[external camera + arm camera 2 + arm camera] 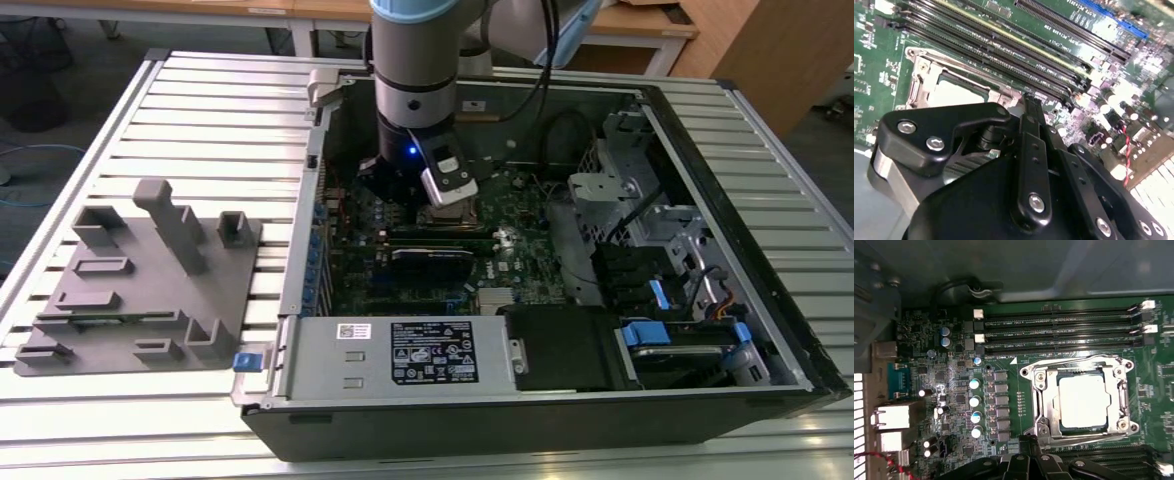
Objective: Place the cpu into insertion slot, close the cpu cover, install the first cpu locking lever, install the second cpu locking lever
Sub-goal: 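Install the second cpu locking lever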
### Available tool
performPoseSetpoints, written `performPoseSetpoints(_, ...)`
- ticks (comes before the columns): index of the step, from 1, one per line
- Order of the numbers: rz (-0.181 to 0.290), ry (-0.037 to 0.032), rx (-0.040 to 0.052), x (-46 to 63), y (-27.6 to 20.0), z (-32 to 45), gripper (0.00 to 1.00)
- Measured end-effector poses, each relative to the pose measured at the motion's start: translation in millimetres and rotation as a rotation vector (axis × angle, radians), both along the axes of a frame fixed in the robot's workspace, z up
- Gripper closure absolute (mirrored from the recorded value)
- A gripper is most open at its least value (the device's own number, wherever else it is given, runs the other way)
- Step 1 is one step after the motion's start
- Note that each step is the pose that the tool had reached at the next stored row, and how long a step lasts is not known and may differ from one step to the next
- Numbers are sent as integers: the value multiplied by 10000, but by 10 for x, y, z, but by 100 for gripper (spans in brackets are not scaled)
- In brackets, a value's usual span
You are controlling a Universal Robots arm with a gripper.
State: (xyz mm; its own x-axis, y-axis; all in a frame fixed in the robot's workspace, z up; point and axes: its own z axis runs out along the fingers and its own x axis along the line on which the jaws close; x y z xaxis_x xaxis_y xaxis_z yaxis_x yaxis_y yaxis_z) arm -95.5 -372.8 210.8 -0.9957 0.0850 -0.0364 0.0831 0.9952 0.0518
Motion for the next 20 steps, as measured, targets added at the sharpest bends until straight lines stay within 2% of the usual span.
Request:
performPoseSetpoints(5, 0, 1, -1, 0, 0, 116, 89)
performPoseSetpoints(11, 2, 2, -1, 17, 0, 131, 89)
performPoseSetpoints(20, 0, 14, -1, 272, 0, 123, 89)
